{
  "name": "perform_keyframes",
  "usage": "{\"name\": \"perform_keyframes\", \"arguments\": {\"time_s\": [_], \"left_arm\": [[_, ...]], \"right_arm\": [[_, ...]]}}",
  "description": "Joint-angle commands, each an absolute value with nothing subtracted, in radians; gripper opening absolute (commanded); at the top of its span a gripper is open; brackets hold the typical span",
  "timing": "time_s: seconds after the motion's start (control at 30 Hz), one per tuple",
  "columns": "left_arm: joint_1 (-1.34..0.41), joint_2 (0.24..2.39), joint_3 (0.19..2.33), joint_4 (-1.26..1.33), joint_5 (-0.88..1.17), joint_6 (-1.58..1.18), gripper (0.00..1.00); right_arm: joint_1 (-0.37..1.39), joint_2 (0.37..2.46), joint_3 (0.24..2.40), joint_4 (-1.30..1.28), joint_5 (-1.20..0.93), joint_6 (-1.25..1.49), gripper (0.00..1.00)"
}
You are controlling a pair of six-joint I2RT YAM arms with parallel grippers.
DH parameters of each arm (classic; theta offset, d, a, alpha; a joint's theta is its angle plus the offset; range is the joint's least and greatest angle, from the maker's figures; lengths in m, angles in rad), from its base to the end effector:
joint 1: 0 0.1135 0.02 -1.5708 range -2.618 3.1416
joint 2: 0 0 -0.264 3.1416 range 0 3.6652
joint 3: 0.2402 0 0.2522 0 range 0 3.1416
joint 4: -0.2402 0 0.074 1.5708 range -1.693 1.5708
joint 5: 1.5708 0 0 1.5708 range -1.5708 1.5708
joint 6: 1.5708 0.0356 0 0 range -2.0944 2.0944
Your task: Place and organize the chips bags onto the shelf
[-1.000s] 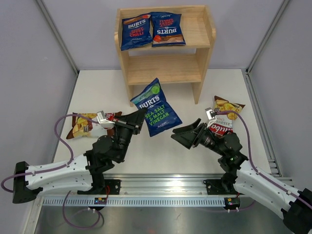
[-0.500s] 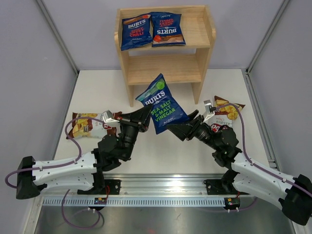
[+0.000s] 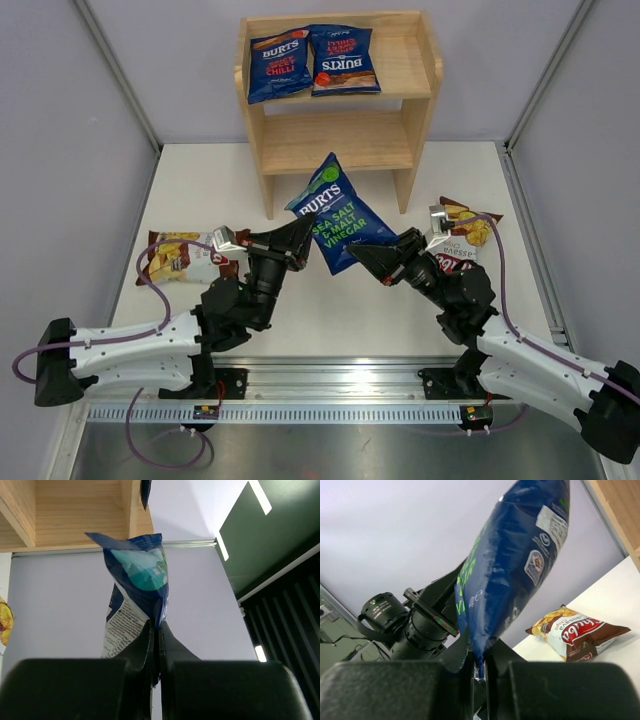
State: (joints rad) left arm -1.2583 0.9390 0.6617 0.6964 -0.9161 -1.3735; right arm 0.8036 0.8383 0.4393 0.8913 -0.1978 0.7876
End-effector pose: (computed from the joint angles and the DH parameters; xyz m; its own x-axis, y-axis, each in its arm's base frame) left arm 0.0894 -0.1850 0.3561 -0.3252 -0.9356 0.1375 0.1926 -0.2079 -0.9590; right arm 0.1258 0.1405 0.3214 -0.3539 0.6340 -0.6876 -0.8153 0.1511 0.5590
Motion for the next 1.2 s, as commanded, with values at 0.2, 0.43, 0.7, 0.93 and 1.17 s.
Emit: {"name": "perform_keyframes", "arguments": {"time_s": [0.2,0.43,0.7,0.93,1.17], "left_arm": [[-1.264,0.856,0.69,0.822,-0.841,-0.834,0.55],[-1.256,0.758,0.673,0.652,-0.773,-0.739,0.93],[-1.255,0.735,0.67,0.592,-0.561,-0.746,0.98],[-1.255,0.736,0.627,0.718,-0.48,-0.73,0.79],[-1.255,0.654,0.562,0.778,-0.512,-0.624,0.5]], "right_arm": [[0.815,0.68,0.521,0.697,-0.239,0.669,0.0],[0.815,0.592,0.603,0.467,-0.304,0.548,0.0],[0.815,0.589,0.664,0.449,-0.393,0.535,0.0],[0.815,0.606,0.678,0.512,-0.488,0.592,0.0],[0.815,0.566,0.667,0.463,-0.512,0.606,0.0]]}}
